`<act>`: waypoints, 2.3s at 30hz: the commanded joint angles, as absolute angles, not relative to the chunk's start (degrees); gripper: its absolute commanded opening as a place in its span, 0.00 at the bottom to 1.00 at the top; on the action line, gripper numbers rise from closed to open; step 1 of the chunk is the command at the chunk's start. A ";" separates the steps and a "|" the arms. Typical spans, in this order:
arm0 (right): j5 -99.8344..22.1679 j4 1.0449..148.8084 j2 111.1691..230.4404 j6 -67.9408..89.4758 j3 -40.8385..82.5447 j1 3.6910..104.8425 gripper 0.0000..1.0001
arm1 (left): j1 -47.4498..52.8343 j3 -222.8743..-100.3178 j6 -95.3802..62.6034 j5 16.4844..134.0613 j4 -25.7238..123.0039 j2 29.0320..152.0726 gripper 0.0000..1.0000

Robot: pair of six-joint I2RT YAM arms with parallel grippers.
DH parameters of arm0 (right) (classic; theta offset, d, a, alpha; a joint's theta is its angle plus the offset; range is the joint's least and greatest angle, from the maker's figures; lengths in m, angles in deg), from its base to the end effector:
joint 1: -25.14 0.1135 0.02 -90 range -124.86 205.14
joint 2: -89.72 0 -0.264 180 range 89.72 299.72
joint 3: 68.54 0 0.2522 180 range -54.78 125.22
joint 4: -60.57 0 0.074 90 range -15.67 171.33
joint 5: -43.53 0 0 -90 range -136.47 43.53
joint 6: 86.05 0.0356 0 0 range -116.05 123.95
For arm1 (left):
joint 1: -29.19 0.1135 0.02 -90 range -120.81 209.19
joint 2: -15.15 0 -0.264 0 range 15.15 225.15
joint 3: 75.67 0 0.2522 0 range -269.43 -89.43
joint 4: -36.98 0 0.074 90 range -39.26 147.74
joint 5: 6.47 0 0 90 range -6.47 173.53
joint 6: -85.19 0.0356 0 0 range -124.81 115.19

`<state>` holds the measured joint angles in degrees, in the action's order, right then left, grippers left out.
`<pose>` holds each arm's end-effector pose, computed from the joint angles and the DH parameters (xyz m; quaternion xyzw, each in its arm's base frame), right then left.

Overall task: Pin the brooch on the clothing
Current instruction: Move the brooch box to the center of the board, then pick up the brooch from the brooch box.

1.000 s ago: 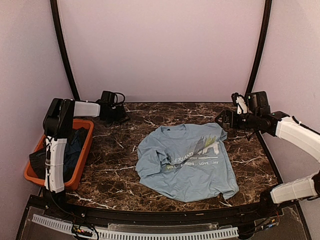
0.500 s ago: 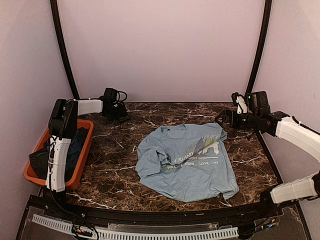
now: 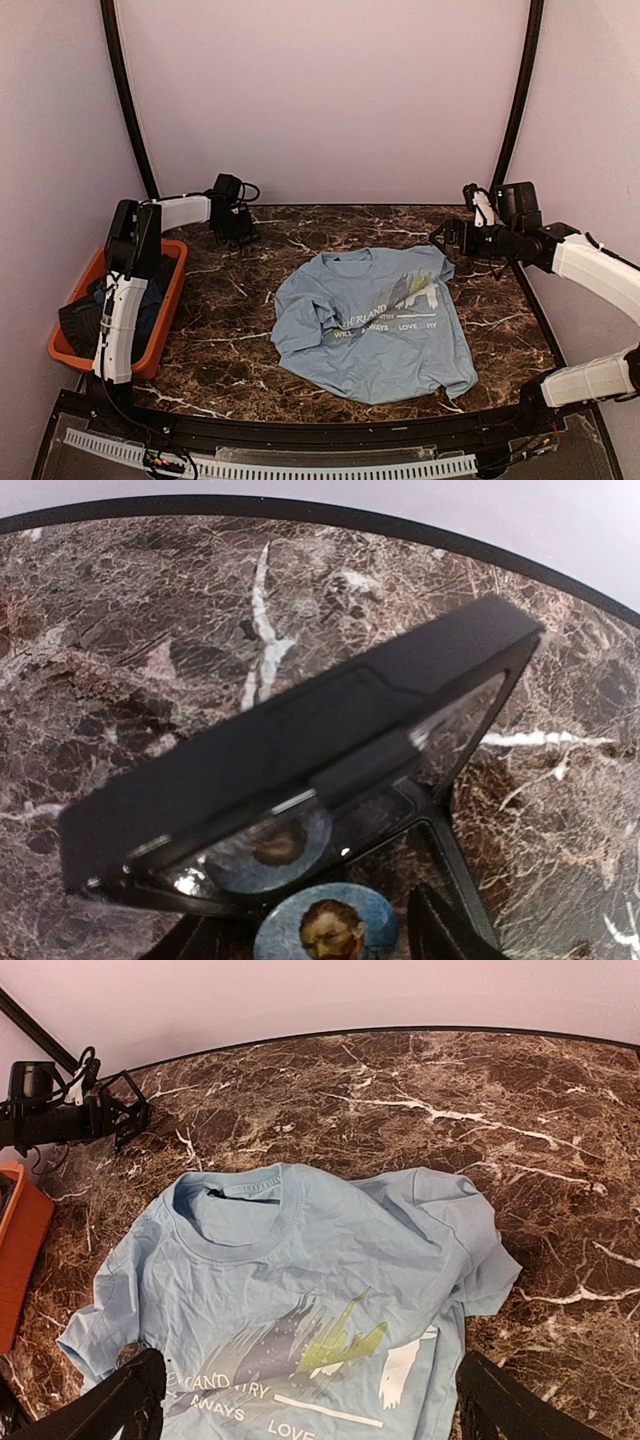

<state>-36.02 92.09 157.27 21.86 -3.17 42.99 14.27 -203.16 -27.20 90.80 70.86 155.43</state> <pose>0.2473 0.0864 0.2874 -0.0425 0.8781 0.2207 0.4225 0.5268 -0.1357 0.1469 -0.0838 0.9240 -0.0620 0.3679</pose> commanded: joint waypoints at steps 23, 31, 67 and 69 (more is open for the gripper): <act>-33.86 90.76 155.85 22.03 -2.39 43.47 0.99 | 13.46 -195.78 -29.73 86.88 72.69 149.49 0.20; -34.11 90.77 155.46 22.34 -2.93 44.36 0.99 | 13.43 -190.46 -29.26 85.87 68.37 145.53 0.07; -34.85 89.63 156.30 17.82 -0.51 50.35 0.99 | 13.21 -174.79 -33.52 71.68 52.97 132.49 0.01; -34.93 87.69 155.03 15.71 -1.18 50.81 0.99 | 13.12 -171.30 -34.86 69.91 50.08 128.89 0.01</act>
<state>-34.99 91.78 156.79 19.98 -1.75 49.59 13.84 -175.97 -32.14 75.24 54.45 137.62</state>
